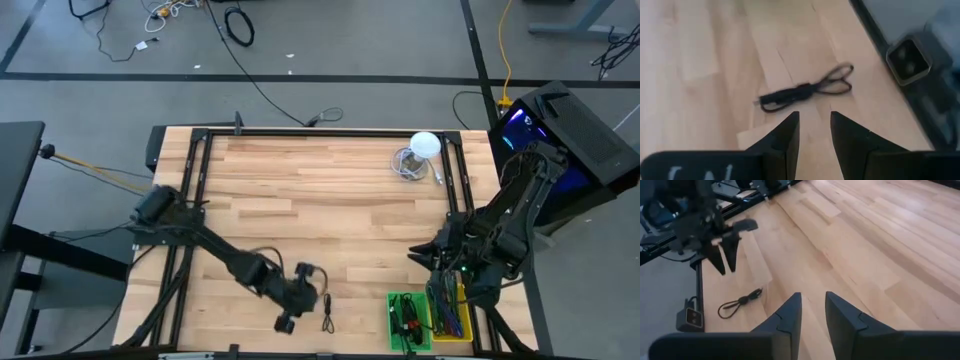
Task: Pick & Place USB Port
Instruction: Put the black charger cable into the green basket
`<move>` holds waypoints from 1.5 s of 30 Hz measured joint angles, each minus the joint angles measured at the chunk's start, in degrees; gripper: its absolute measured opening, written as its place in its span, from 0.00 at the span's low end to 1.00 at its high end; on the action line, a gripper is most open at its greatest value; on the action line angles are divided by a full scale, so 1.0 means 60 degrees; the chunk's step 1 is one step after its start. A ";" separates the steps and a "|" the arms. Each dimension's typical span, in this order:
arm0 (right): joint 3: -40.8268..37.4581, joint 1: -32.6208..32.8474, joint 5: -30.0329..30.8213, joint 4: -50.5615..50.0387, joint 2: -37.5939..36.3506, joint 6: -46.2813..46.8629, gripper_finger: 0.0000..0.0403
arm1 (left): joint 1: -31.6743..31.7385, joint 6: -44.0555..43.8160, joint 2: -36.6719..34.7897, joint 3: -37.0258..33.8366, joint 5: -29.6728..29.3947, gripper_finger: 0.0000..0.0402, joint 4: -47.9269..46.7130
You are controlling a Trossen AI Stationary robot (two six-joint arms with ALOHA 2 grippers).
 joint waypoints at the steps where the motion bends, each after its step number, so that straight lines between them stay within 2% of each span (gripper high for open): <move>1: 0.0000 -0.0051 -0.0007 0.0058 0.0002 -0.0073 0.22 | -0.0045 0.0163 0.0216 0.0321 -0.0064 0.29 -0.0412; 8: 0.0000 -0.0253 -0.0033 0.0370 0.0004 -0.0622 0.22 | -0.0013 0.1412 0.1464 0.2060 -0.0410 0.29 -0.1920; 14: 0.0000 -0.0287 -0.0073 0.0378 0.0004 -0.0811 0.22 | -0.0024 0.1603 0.2178 0.2863 -0.0277 0.29 -0.3171; 32: 0.0000 -0.0287 0.0224 0.0386 0.0004 -0.1291 0.22 | -0.0609 0.1227 0.2250 0.2939 -0.0182 0.29 -0.1927; 45: 0.0000 -0.0287 0.0219 0.0483 0.0004 -0.1285 0.22 | -0.0607 0.1155 0.2632 0.2922 -0.0234 0.29 -0.1257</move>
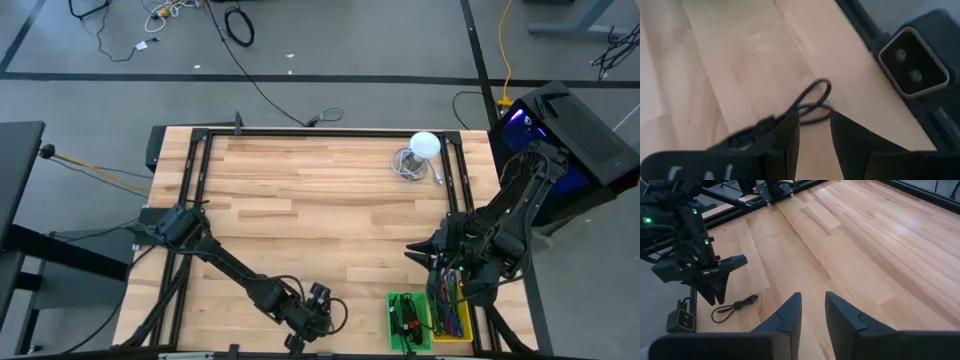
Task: Pick & Place USB Port
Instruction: Put the black charger cable into the green basket
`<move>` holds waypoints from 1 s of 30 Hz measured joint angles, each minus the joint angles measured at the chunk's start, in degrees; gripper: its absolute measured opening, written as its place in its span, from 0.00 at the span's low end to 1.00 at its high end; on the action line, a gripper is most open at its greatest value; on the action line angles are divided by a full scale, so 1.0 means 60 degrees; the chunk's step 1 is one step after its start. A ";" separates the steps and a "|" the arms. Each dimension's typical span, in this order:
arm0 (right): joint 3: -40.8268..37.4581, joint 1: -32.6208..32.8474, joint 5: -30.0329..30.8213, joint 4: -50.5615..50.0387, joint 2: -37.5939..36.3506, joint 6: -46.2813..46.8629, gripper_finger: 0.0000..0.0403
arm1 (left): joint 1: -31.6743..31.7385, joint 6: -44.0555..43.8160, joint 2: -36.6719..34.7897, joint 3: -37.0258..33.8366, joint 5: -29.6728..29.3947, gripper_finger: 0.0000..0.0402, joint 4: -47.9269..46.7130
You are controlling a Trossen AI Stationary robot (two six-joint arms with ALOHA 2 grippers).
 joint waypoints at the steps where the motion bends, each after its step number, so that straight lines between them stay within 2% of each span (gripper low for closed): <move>1: 0.0000 0.0000 0.0000 0.0020 0.0000 -0.0010 0.22 | 0.0000 -0.0004 0.0075 0.0007 0.0017 0.29 0.0137; 30: 0.0000 0.0000 0.0000 0.0151 0.0069 -0.0051 0.22 | 0.0011 0.0583 0.0317 0.0003 -0.0386 0.29 0.0851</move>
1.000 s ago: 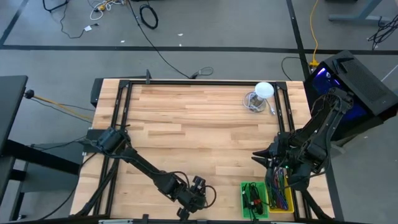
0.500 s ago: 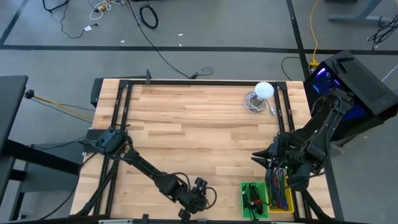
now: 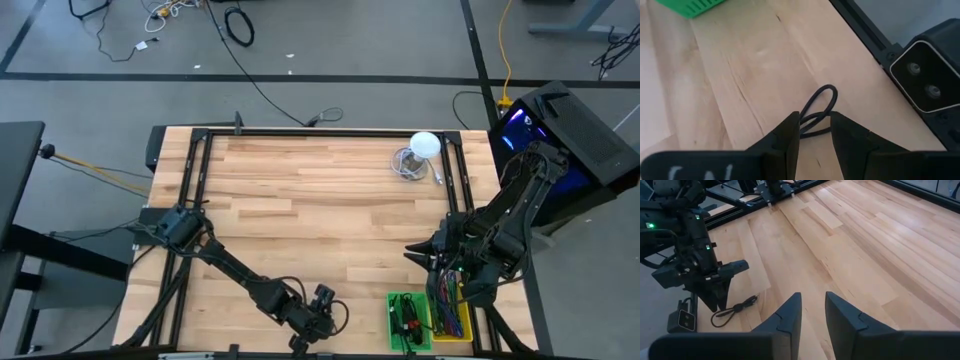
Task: Pick & Place USB Port
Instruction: Put the black charger cable into the green basket
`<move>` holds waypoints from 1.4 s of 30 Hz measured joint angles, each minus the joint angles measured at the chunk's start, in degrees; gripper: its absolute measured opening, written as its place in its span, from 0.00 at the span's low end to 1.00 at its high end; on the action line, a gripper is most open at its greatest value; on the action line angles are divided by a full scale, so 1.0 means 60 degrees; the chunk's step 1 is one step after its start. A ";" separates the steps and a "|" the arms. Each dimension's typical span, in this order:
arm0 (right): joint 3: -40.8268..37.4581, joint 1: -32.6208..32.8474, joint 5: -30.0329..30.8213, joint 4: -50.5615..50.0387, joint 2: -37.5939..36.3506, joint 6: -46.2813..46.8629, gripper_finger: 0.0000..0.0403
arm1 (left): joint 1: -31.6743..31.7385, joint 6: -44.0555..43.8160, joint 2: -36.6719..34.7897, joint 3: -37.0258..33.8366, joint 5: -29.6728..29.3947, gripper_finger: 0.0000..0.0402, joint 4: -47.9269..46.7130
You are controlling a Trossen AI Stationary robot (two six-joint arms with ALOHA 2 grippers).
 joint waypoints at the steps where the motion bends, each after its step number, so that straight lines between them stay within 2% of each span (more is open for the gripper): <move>1: 0.0000 0.0000 0.0000 0.0002 0.0000 -0.0003 0.22 | 0.0000 -0.0002 0.0027 0.0000 0.0002 0.29 0.0017; 11: 0.0000 0.0002 -0.0011 0.0130 0.0000 -0.0028 0.22 | 0.0053 -0.0070 0.0455 0.0011 -0.0301 0.28 0.0390; 13: 0.0000 0.0004 -0.0039 0.0173 0.0007 -0.0028 0.22 | 0.0104 -0.0074 0.0455 0.0011 -0.0390 0.23 0.0523; 16: 0.0000 0.0004 -0.0098 0.0170 0.0032 -0.0027 0.22 | 0.0171 -0.0148 0.0455 0.0011 -0.0420 0.06 0.0566; 17: 0.0000 0.0003 -0.0099 0.0167 0.0045 -0.0028 0.22 | 0.0181 -0.0205 0.0455 0.0011 -0.0414 0.04 0.0596; 24: 0.0000 0.0004 -0.0070 0.0169 0.0055 -0.0141 0.22 | 0.0269 -0.0369 0.0282 -0.0007 -0.0868 0.01 0.0542; 32: 0.0000 0.0004 -0.0076 0.0171 0.0055 -0.0145 0.22 | 0.0754 -0.0382 -0.0957 -0.0004 -0.1843 0.01 0.1014; 37: 0.0000 0.0001 -0.0076 0.0160 0.0055 -0.0211 0.22 | 0.1137 -0.0251 -0.1659 0.0007 -0.1012 0.01 0.2613; 42: 0.0000 0.0004 -0.0073 0.0157 0.0051 -0.0692 0.22 | 0.1748 -0.0676 -0.1603 0.0012 0.1251 0.01 0.5377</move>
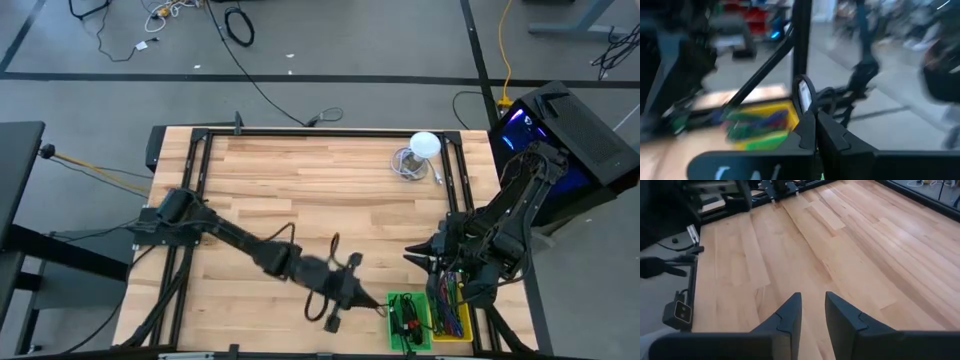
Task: Pick & Place USB Port
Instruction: Put the black charger cable into the green basket
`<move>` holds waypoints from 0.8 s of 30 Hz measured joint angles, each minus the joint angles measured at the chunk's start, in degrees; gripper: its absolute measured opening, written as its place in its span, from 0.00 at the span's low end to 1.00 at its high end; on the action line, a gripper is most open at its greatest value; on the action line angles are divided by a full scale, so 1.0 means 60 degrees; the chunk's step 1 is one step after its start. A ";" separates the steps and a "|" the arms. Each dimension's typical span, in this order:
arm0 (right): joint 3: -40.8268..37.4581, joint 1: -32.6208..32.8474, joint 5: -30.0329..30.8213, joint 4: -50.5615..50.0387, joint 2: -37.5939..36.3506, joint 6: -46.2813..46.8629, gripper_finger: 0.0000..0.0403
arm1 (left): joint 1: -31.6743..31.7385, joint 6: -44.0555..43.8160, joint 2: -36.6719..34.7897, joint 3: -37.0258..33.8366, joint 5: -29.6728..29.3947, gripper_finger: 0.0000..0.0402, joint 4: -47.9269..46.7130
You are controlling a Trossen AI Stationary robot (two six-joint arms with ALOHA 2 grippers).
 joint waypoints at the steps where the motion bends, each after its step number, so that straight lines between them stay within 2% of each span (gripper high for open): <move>1: 0.0000 0.0000 -0.0003 0.0000 0.0000 -0.0070 0.22 | 0.0116 -0.0050 0.0056 0.0013 0.0429 0.01 0.0294; 8: 0.0000 0.0004 -0.0238 0.0440 -0.0004 -0.0497 0.22 | 0.0458 0.0170 0.0127 -0.0012 0.0206 0.01 0.0406; 16: 0.0000 0.0047 -0.0278 0.2756 0.0036 -0.3458 0.22 | 0.0914 0.0479 0.0062 -0.0012 -0.0213 0.01 0.0365; 19: 0.0000 0.0044 -0.0687 0.3208 0.0036 -0.4138 0.22 | 0.1076 0.0613 0.0062 -0.0012 -0.0296 0.01 0.0306; 24: 0.0000 0.0044 -0.1321 0.3309 0.0036 -0.4298 0.22 | 0.1319 0.0801 0.0062 -0.0012 -0.0307 0.01 0.0124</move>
